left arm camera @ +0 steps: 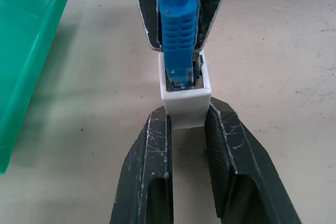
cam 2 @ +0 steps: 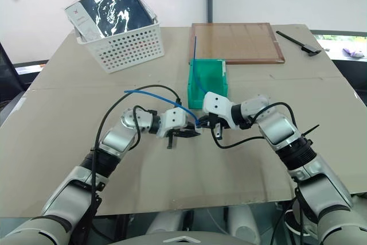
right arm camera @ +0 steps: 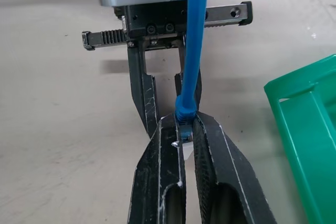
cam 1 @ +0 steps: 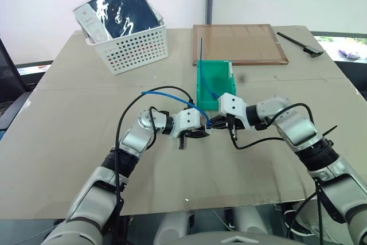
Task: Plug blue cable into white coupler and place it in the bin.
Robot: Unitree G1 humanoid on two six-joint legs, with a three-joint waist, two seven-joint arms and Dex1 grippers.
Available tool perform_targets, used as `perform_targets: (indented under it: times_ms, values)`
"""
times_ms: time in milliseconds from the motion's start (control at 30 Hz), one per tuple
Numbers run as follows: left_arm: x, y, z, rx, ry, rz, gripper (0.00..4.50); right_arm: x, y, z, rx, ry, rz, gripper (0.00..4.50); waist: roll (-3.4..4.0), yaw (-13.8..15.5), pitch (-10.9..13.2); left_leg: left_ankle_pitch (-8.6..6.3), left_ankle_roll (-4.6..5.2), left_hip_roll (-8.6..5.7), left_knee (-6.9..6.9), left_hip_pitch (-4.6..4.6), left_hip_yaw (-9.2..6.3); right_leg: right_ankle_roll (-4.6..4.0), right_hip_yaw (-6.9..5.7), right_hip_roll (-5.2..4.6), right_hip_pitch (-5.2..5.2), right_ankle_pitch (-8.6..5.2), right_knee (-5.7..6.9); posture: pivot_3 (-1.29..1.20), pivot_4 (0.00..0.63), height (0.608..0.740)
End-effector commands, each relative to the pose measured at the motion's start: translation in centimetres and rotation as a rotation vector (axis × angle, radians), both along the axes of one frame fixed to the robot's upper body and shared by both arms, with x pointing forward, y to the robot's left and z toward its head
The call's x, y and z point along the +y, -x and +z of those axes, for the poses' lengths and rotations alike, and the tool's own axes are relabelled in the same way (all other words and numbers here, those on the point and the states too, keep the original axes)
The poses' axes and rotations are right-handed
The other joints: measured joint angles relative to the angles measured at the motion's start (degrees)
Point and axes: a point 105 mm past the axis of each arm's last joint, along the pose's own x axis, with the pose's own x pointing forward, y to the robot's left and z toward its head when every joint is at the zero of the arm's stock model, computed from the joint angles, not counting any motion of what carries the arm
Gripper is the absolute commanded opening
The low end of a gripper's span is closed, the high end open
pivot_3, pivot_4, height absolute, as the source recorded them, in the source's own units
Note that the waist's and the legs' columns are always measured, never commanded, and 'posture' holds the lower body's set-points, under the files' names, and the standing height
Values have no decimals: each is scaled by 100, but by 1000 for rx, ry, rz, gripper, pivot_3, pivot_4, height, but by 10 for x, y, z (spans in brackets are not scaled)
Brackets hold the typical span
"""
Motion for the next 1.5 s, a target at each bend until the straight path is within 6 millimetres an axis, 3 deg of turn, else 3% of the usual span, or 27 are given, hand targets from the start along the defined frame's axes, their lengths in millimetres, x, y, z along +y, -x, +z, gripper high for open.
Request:
perform_targets:
  times_ms: [33,67,133,167,200,267,367,467,533,667,733,833,900,967,1000,1033,1067,1167,1400,1500]
  values:
    - [3,-2,7,-16,34,50,283,-3,-4,16,-57,-141,-58,998,4,16,9,0,0,1,0,-4,-3,-1,-2,0,-2,0,0,0,150,740]
    - [4,-2,8,-14,38,58,283,-6,-7,23,-91,-159,-83,1538,8,19,13,0,0,0,0,-17,-2,-3,-1,-1,-12,2,0,0,150,740]
    - [7,-2,13,-8,65,89,283,-22,-6,57,-171,-270,-159,2562,9,31,16,0,-1,-2,0,-46,2,-21,4,-2,-38,15,0,0,150,740]
    - [8,-1,17,-12,76,103,283,-32,-1,71,-209,-311,-188,2887,10,39,17,1,-1,-3,0,-70,2,-22,4,-3,-60,16,0,0,150,740]
    - [9,0,21,-12,95,116,283,-39,7,80,-229,-346,-206,3685,10,44,17,2,-3,-6,11,-120,-5,-26,0,-3,-105,20,0,0,150,740]
    - [10,1,33,18,148,157,283,-54,21,88,-280,-379,-246,4438,9,61,17,0,-5,-8,8,-134,-13,-27,-3,-7,-115,20,-2,0,150,740]
    - [11,8,53,40,230,172,283,-72,44,88,-303,-391,-292,4482,10,83,20,-12,-11,-9,5,-160,-31,-27,-20,-9,-130,17,-14,0,150,740]
    - [5,2,91,101,388,242,283,-96,60,81,-338,-372,-416,4482,12,125,29,-13,-10,-12,18,-194,-40,-25,-30,-12,-148,17,-15,0,150,740]
    - [-1,-11,113,146,470,324,283,-110,65,76,-358,-359,-512,4482,10,170,35,-14,-9,-13,34,-198,-46,-23,-37,-10,-146,16,-9,0,150,740]
    - [-22,-36,140,300,524,455,283,-130,73,67,-377,-353,-675,4482,-1,195,46,-12,-8,-15,50,-174,-56,7,-52,-4,-112,6,-9,0,150,740]
    - [-37,-45,147,337,527,469,283,-136,77,65,-381,-367,-736,4482,-1,185,47,-13,-8,-15,45,-128,-57,14,-53,-4,-64,0,-12,0,150,740]
    - [-53,-67,138,406,501,565,283,-139,83,63,-382,-368,-787,4482,1,160,47,-13,-8,-17,41,-117,-52,17,-49,-4,-56,-2,-13,0,150,740]
    - [-60,-74,132,452,461,590,1304,-140,86,63,-385,-363,-802,4500,2,112,49,-13,-9,-23,40,-117,-49,16,-43,-2,-58,-2,-12,0,150,740]
    - [-65,-81,134,463,455,604,1974,-141,88,64,-390,-357,-812,4500,1,69,53,-12,-9,-31,36,-119,-49,15,-40,0,-63,-2,-13,0,150,740]
    - [-66,-83,138,464,458,599,2633,-142,89,64,-393,-356,-813,4500,1,56,58,-12,-10,-34,35,-124,-49,14,-38,-1,-69,-2,-13,0,150,740]
    - [-66,-85,142,463,464,597,2850,-142,89,65,-397,-355,-818,4500,0,52,66,-12,-10,-36,35,-128,-49,12,-36,-1,-74,-1,-12,0,150,740]
    - [-65,-85,146,472,469,592,3435,-142,90,65,-397,-354,-820,4500,0,51,70,-12,-10,-36,34,-132,-49,10,-33,-2,-79,0,-12,0,150,740]
    - [-60,-80,155,502,478,570,4405,-139,93,64,-392,-354,-810,4500,0,51,78,-12,-11,-33,33,-137,-48,6,-31,-7,-85,3,-13,0,150,740]
    - [-27,-45,163,467,474,488,4405,-135,90,62,-373,-411,-810,4500,12,37,89,-11,-14,-17,25,-130,-39,1,-15,-5,-88,6,-10,0,150,740]
    - [-13,-34,154,388,453,468,4405,-135,87,61,-368,-415,-793,4500,11,70,91,-6,-24,-18,28,-131,-40,-6,-19,-8,-86,10,-11,0,150,740]
